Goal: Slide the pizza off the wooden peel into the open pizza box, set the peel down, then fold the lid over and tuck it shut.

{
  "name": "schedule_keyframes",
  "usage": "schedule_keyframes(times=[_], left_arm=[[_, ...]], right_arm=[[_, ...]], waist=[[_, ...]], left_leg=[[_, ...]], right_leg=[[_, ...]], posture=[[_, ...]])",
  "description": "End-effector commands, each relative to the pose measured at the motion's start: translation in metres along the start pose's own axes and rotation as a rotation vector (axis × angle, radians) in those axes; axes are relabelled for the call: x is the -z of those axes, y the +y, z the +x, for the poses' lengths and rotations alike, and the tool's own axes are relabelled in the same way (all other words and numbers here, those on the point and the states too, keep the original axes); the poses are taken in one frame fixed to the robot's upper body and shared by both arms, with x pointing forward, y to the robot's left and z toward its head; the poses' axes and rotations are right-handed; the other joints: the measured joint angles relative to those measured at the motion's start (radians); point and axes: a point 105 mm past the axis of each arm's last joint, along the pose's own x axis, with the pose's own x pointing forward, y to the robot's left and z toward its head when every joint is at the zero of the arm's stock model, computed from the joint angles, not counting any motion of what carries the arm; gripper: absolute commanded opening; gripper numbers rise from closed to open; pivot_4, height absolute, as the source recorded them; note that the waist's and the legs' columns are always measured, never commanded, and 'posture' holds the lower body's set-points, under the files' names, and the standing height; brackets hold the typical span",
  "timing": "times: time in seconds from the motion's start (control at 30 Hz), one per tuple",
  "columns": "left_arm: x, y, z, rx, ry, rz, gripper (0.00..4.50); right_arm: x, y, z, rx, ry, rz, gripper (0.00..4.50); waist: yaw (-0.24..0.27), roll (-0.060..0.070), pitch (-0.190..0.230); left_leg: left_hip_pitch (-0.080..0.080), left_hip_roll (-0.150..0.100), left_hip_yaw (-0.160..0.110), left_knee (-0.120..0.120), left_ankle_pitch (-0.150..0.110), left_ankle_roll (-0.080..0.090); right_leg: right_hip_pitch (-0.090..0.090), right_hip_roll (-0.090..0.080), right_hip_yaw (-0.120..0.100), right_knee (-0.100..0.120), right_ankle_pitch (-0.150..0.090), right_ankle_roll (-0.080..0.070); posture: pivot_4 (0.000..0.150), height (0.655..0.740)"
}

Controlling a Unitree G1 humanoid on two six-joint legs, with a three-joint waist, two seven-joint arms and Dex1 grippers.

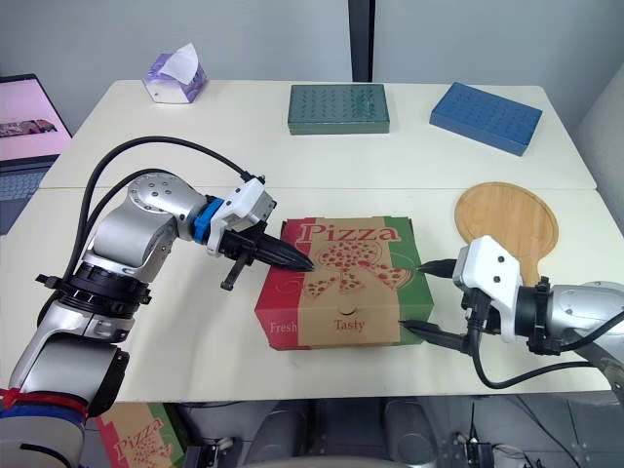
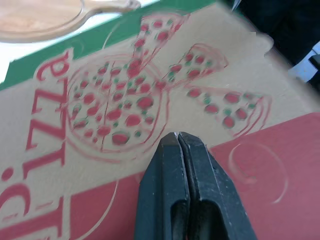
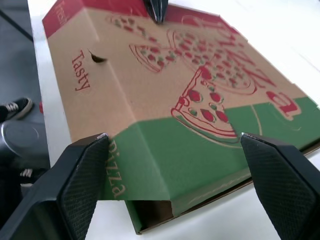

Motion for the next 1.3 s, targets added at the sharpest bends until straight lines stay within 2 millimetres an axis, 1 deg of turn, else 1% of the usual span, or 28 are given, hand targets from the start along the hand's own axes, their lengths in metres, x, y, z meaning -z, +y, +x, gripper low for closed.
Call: schedule_keyframes(times=[0.03, 0.23, 0.43, 0.63, 0.8, 0.93, 1.13, 1.3], left_arm=[[-0.007, -0.005, 0.002, 0.032, -0.005, 0.032, 0.0], [-0.006, -0.009, 0.006, 0.06, 0.004, 0.038, 0.0], [0.003, -0.018, 0.016, 0.107, 0.048, 0.053, 0.0], [0.012, -0.018, 0.019, 0.105, 0.085, 0.068, 0.0], [0.013, -0.018, 0.02, 0.103, 0.089, 0.07, 0.0], [0.014, -0.019, 0.021, 0.106, 0.089, 0.07, 0.0], [0.022, -0.022, 0.023, 0.107, 0.112, 0.074, 0.0], [0.025, -0.021, 0.023, 0.091, 0.119, 0.074, 0.0]], right_arm=[[-0.005, -0.006, 0.002, 0.049, -0.003, -0.123, 4.48], [-0.007, -0.004, 0.006, 0.058, -0.026, -0.157, 4.48], [0.003, 0.002, 0.01, 0.049, -0.005, -0.144, 4.48], [0.011, 0.005, 0.016, 0.078, -0.003, -0.157, 4.48], [0.012, 0.001, 0.021, 0.135, -0.018, -0.202, 4.48], [0.016, 0.006, 0.023, 0.12, -0.013, -0.2, 4.48], [0.018, 0.014, 0.018, 0.083, -0.012, -0.158, 4.48], [0.017, 0.016, 0.007, 0.088, -0.031, -0.114, 4.48]], waist=[[0.0, 0.0, 0.0], [0.0, 0.0, 0.0], [0.0, 0.0, 0.0], [-0.001, 0.0, 0.0], [-0.001, 0.0, 0.0], [-0.001, 0.0, 0.0], [-0.002, 0.0, 0.0], [-0.001, 0.0, -0.001]], left_leg=[[0.0, 0.0, 0.0, 0.0, 0.0, 0.0], [0.0, 0.0, 0.0, 0.0, 0.0, 0.0], [0.0, 0.0, 0.0, 0.0, 0.0, 0.0], [0.0, 0.0, 0.0, 0.0, 0.0, 0.0], [0.001, 0.0, 0.0, 0.0, 0.0, 0.0], [0.001, 0.0, 0.0, 0.0, 0.0, 0.0], [0.001, 0.0, 0.0, 0.0, 0.0, 0.0], [0.002, 0.0, 0.0, 0.0, 0.0, 0.0]], right_leg=[[0.0, 0.0, 0.0, 0.0, 0.0, 0.0], [0.0, 0.0, 0.0, 0.0, 0.0, 0.0], [0.0, 0.0, 0.0, 0.0, 0.001, -0.002], [0.0, 0.0, 0.0, 0.0, 0.001, -0.002], [0.0, 0.0, 0.0, 0.0, 0.001, -0.001], [0.001, 0.0, 0.0, 0.0, 0.0, 0.0], [0.001, 0.0, 0.001, 0.0, 0.001, -0.002], [0.002, 0.0, 0.0, 0.0, 0.001, -0.002]], posture=[[0.15, 0.74], [0.15, 0.74], [0.15, 0.74], [0.15, 0.74], [0.15, 0.74], [0.15, 0.74], [0.15, 0.74], [0.15, 0.74]])
